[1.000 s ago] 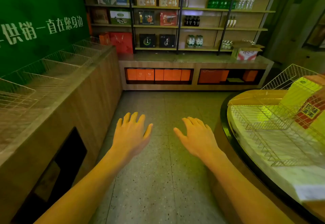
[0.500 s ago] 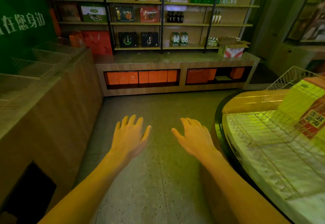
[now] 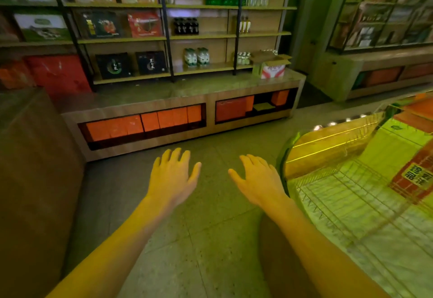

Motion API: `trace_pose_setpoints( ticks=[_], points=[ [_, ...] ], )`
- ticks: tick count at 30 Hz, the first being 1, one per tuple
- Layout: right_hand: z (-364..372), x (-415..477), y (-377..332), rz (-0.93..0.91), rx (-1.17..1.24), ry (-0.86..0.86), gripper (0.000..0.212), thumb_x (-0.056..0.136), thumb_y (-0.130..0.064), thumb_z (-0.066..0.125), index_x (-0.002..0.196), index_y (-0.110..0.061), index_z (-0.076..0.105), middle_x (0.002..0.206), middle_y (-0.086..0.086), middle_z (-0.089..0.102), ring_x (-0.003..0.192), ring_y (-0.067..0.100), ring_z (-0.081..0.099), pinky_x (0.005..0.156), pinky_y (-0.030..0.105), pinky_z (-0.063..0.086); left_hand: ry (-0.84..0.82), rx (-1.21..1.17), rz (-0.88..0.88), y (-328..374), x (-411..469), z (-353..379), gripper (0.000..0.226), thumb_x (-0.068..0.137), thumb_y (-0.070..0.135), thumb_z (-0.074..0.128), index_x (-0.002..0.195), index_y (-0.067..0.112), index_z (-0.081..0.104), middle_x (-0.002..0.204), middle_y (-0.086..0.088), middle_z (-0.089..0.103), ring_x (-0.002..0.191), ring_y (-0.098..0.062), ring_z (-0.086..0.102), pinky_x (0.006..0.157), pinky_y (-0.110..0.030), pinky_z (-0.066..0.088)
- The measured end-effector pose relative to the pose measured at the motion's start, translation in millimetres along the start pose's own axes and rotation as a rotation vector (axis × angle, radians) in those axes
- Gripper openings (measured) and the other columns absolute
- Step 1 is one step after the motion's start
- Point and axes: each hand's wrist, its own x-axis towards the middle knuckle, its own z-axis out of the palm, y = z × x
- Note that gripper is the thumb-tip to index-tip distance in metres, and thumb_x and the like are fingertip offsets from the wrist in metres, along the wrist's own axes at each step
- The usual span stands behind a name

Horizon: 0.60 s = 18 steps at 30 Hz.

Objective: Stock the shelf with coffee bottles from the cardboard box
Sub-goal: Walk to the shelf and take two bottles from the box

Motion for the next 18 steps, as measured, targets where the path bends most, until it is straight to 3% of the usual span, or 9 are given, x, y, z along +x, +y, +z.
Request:
trace_pose_setpoints(
  ticks=[6, 11, 18],
  points=[
    [8.4, 144.6, 40.1, 0.034, 0.013, 0.008, 0.066, 0.099, -0.06, 0.035, 0.152, -0.02, 0.031, 0.159, 0.002, 0.033, 0.148, 0.023, 0.026, 0.118, 0.052, 0.027, 0.024, 0.0, 0.058, 4.6, 150.8, 47.7, 0.059, 0.1, 0.055, 0.033, 0.14, 0.014, 0.05, 0.145, -0.009, 0.05, 0.136, -0.032, 0.042, 0.109, -0.048, 0.038],
    [0.8, 284.5, 76.2, 0.046, 0.028, 0.033, 0.066, 0.099, -0.06, 0.034, 0.152, -0.02, 0.031, 0.159, 0.002, 0.033, 0.149, 0.023, 0.025, 0.118, 0.052, 0.026, 0.015, -0.004, 0.065, 19.0, 296.1, 78.0, 0.061, 0.1, 0.056, 0.031, 0.145, 0.017, 0.045, 0.153, -0.008, 0.042, 0.142, -0.032, 0.034, 0.115, -0.049, 0.032],
    [-10.8, 453.1, 121.3, 0.085, 0.037, 0.029, 0.067, 0.1, -0.059, 0.034, 0.154, -0.021, 0.027, 0.162, 0.003, 0.028, 0.15, 0.022, 0.021, 0.121, 0.052, 0.021, 0.047, -0.013, 0.106, 40.2, 485.4, 115.8, 0.057, 0.1, 0.054, 0.035, 0.139, 0.016, 0.052, 0.145, -0.007, 0.051, 0.136, -0.03, 0.043, 0.11, -0.048, 0.038]
  ],
)
